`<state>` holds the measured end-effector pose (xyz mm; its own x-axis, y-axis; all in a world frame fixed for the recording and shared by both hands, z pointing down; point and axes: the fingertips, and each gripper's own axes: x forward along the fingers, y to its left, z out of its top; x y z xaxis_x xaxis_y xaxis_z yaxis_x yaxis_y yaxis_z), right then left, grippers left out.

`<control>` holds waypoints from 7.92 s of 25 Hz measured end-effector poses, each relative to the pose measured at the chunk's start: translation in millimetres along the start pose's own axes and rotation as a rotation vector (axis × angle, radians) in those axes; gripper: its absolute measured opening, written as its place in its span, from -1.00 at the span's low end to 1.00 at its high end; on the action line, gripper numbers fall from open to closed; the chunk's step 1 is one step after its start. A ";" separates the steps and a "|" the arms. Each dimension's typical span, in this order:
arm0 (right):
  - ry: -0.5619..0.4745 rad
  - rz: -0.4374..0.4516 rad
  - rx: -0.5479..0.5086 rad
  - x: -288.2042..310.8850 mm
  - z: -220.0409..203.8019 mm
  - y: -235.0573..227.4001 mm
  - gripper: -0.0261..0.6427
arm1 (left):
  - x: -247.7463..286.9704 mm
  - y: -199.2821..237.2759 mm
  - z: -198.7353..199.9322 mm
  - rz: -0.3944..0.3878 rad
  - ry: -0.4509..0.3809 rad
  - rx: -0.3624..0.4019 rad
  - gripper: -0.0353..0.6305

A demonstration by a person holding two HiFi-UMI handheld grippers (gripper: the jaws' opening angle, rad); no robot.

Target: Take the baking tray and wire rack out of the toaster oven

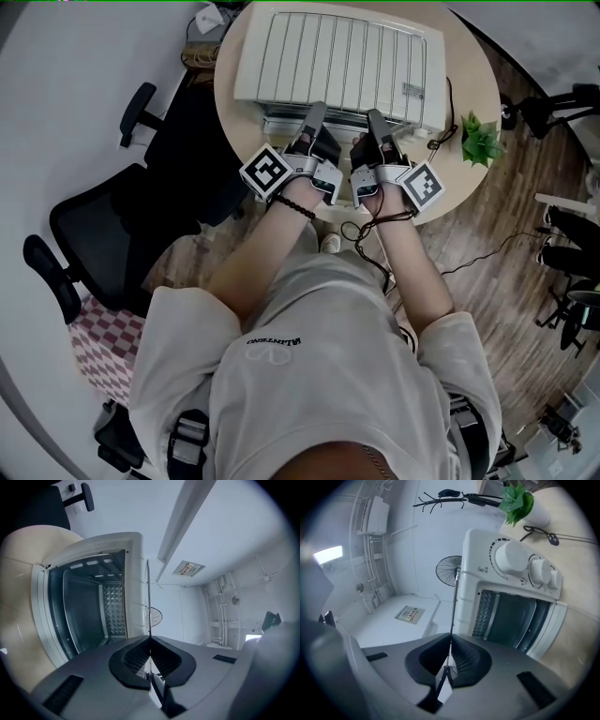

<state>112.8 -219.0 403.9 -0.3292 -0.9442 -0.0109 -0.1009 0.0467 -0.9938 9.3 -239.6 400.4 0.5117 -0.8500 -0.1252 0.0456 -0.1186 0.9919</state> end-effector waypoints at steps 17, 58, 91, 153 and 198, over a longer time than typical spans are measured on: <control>-0.021 0.008 0.045 -8.1 2.4 -5.6 -0.66 | -1.1 -9.3 -3.5 -0.039 -0.025 0.034 -0.58; 0.000 -0.216 0.015 29.0 -23.6 -197.6 -0.66 | -20.4 200.6 26.8 0.162 -0.037 0.077 -0.37; -0.123 -0.141 0.111 53.2 -12.7 -206.5 -0.83 | 11.4 207.3 43.4 0.037 -0.072 -0.043 -0.88; 0.109 -0.053 0.072 -183.6 -129.5 -80.3 -0.84 | -230.6 63.8 -59.3 -0.057 -0.093 0.037 -0.89; -0.007 0.119 -0.042 -91.4 -26.1 75.2 -0.84 | -78.3 -87.8 -34.5 -0.207 -0.008 0.067 -0.88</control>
<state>110.8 -120.6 333.1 -0.3350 -0.9333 -0.1295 -0.1009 0.1722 -0.9799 -5.2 -144.9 323.9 0.4908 -0.8079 -0.3262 0.0917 -0.3245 0.9414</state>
